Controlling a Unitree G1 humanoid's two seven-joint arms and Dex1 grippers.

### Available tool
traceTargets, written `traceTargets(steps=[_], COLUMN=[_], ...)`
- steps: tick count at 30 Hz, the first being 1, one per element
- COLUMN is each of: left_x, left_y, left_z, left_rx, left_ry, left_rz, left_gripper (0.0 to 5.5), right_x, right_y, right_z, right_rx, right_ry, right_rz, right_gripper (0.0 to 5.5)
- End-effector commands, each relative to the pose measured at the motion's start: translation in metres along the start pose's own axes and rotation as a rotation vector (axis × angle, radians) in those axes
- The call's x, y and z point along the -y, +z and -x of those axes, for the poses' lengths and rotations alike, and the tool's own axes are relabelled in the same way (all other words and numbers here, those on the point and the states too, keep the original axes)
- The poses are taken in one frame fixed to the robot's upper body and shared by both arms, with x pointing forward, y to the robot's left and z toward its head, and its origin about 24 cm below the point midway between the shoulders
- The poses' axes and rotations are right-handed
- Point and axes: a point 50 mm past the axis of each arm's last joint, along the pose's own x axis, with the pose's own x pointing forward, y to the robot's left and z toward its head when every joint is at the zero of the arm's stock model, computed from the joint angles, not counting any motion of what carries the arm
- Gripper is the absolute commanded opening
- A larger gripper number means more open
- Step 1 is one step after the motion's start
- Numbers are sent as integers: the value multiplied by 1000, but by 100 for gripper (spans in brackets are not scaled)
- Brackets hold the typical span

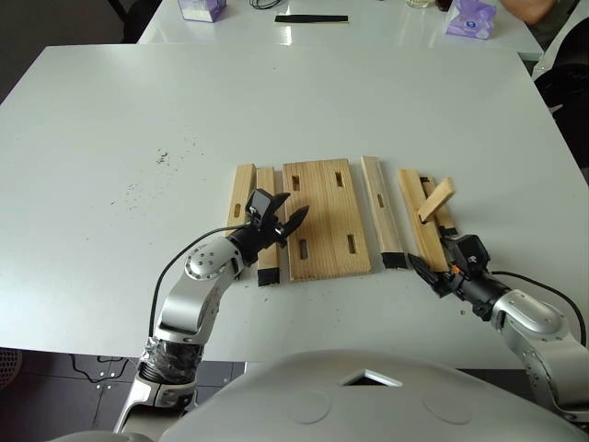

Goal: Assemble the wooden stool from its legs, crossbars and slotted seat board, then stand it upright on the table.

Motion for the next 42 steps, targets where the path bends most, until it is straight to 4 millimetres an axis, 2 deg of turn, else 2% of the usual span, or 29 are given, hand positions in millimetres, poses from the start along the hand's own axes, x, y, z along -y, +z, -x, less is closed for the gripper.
traceTargets(steps=[1, 13, 19, 21, 23, 26, 28, 32, 35, 38, 42], left_x=[0, -3, -4, -7, -18, -39, -35, -5, -4, 4, 12], left_y=[-3, -2, -2, 2, 12, 39, 64, 119, 130, 135, 148], left_z=[-2, -4, -5, -5, -7, -10, -8, 9, 7, 5, 4], left_rx=[-12, -14, -14, 5, 43, 121, 211, 404, 401, 403, 493], left_ry=[11, 9, 9, 18, 85, 145, 8, -475, -582, -704, -821], left_rz=[-3, -15, -21, -12, -13, -2, 47, 242, 263, 292, 349], left_gripper=[262, 262, 262, 262, 262, 262, 292, 354, 364, 364, 364], right_x=[2, 5, 7, 12, 12, 8, 14, 20, 17, 16, 14], right_y=[-6, -15, -1, 13, 38, 86, 112, 155, 171, 177, 181], right_z=[-1, -8, -13, -12, -9, 10, 22, 43, 51, 39, 30], right_rx=[-31, -22, 68, 145, 279, 502, 592, 674, 688, 634, 597], right_ry=[-3, -59, -87, -101, -54, 169, 305, 617, 789, 944, 1054], right_rz=[26, -32, -123, -138, -92, -73, -61, 6, 19, 44, 71], right_gripper=[373, 211, 205, 205, 205, 205, 205, 205, 205, 205, 205])
